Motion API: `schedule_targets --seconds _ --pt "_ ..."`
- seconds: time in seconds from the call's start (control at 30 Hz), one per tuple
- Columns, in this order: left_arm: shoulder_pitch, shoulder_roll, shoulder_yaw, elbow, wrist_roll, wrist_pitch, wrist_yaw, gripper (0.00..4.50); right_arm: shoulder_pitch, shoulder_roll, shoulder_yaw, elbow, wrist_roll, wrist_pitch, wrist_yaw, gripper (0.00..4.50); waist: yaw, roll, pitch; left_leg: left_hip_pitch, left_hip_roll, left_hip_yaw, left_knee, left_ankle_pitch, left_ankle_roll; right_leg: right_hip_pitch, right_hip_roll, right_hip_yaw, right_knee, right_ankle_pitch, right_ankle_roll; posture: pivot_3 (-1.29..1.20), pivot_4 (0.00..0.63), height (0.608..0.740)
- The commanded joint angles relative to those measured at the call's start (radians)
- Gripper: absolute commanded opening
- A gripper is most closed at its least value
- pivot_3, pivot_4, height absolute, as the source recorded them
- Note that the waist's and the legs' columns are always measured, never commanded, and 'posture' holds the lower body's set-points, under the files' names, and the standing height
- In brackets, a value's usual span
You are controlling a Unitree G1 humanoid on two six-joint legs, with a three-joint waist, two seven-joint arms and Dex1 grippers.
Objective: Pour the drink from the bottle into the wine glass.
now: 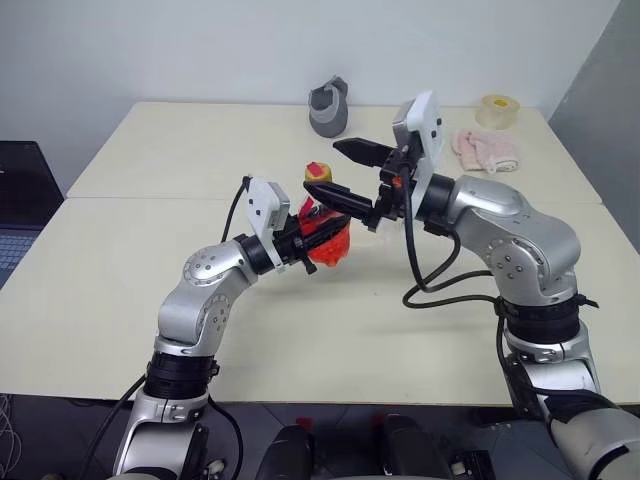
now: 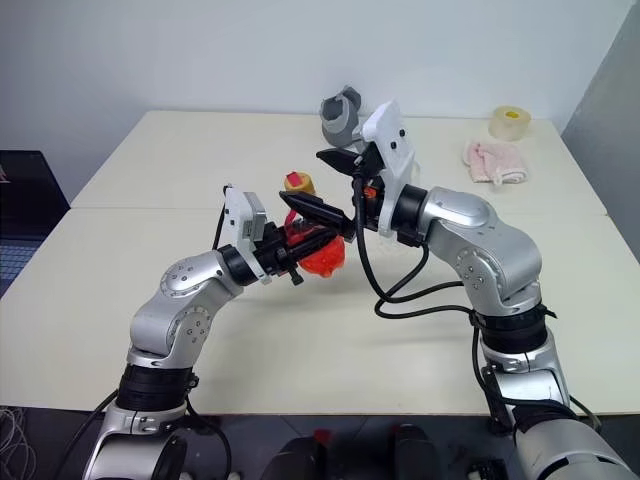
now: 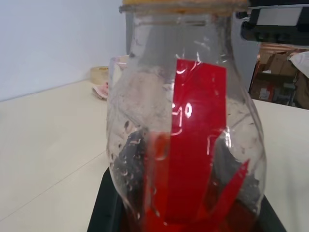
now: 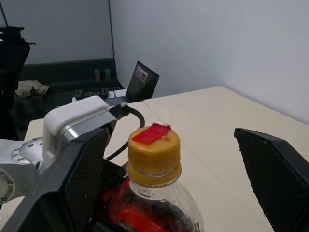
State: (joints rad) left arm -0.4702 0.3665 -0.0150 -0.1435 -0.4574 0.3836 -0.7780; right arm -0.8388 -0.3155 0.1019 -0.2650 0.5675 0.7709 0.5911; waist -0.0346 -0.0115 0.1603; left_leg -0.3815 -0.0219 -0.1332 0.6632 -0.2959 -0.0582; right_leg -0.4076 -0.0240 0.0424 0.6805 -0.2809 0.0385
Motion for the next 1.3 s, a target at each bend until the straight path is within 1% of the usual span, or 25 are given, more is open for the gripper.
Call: schedule_targets --seconds 0.03,0.2,0.33,0.43,0.63,0.77,0.83,0.93,1.0,1.3 --pt "-0.018 0.002 0.009 -0.022 -0.008 -0.020 -0.007 1.04 -0.032 0.012 0.001 0.002 -0.022 -0.040 0.004 4.46 0.000 0.000 0.000 0.000 0.000 0.000 0.000 0.000 0.000 0.000 0.000 0.000 0.000 0.000 0.000 0.00 0.150 0.740" --pt "-0.011 0.003 0.008 -0.037 -0.012 -0.013 -0.002 1.04 -0.040 0.017 -0.014 0.028 -0.039 -0.046 -0.003 4.46 0.000 0.000 0.000 0.000 0.000 0.000 0.000 0.000 0.000 0.000 0.000 0.000 0.000 0.000 0.000 0.00 0.150 0.740" --pt "-0.002 0.006 0.011 -0.044 -0.014 -0.009 0.000 1.04 -0.037 0.000 -0.033 0.026 -0.039 -0.037 -0.002 4.46 0.000 0.000 0.000 0.000 0.000 0.000 0.000 0.000 0.000 0.000 0.000 0.000 0.000 0.000 0.000 0.00 0.150 0.740" --pt "0.009 0.008 0.010 -0.055 -0.015 -0.007 0.001 1.04 -0.010 -0.035 -0.047 0.005 -0.035 -0.025 0.006 4.46 0.000 0.000 0.000 0.000 0.000 0.000 0.000 0.000 0.000 0.000 0.000 0.000 0.000 0.000 0.000 0.00 0.150 0.740" --pt "0.011 0.011 0.014 -0.061 -0.016 0.001 0.002 1.04 0.054 -0.158 -0.083 -0.035 -0.037 -0.009 0.034 4.46 0.003 0.000 0.000 0.000 0.000 0.000 0.000 0.000 0.000 0.000 -0.001 0.000 0.000 0.000 0.000 0.00 0.150 0.740" --pt "0.014 0.012 0.015 -0.062 -0.016 0.002 0.001 1.04 0.073 -0.182 -0.105 -0.068 0.000 0.018 0.039 4.46 -0.001 0.000 0.000 0.000 0.000 0.001 0.000 0.000 0.001 0.000 0.000 0.000 0.000 0.000 0.000 0.00 0.150 0.740" --pt "0.011 0.010 0.012 -0.058 -0.015 -0.001 -0.002 1.04 0.075 -0.171 -0.112 -0.085 0.028 0.037 0.040 4.46 -0.005 0.000 0.000 0.000 0.000 0.001 0.000 0.000 0.001 0.000 0.000 0.000 0.000 0.000 0.000 0.00 0.150 0.740" --pt "-0.002 0.000 0.003 -0.046 -0.012 -0.007 -0.005 1.04 0.067 -0.128 -0.109 -0.120 0.099 0.075 0.042 4.46 -0.006 0.000 0.000 0.000 0.000 0.000 0.000 0.000 0.001 0.000 0.000 0.000 0.000 0.000 0.000 0.00 0.150 0.740" --pt "-0.005 -0.003 0.001 -0.044 -0.012 -0.009 -0.008 1.04 0.058 -0.104 -0.104 -0.129 0.120 0.091 0.032 4.46 -0.005 0.000 0.000 0.000 0.000 0.000 0.000 0.000 0.001 0.000 0.000 0.000 0.000 0.000 0.000 0.00 0.150 0.740" --pt "0.001 -0.006 -0.005 -0.051 -0.015 -0.011 -0.013 1.04 0.008 -0.012 -0.048 -0.078 0.098 0.077 0.001 4.46 0.000 0.000 0.000 0.000 0.000 0.000 0.000 0.000 0.000 0.000 0.000 0.000 0.000 0.000 0.000 0.00 0.150 0.740"
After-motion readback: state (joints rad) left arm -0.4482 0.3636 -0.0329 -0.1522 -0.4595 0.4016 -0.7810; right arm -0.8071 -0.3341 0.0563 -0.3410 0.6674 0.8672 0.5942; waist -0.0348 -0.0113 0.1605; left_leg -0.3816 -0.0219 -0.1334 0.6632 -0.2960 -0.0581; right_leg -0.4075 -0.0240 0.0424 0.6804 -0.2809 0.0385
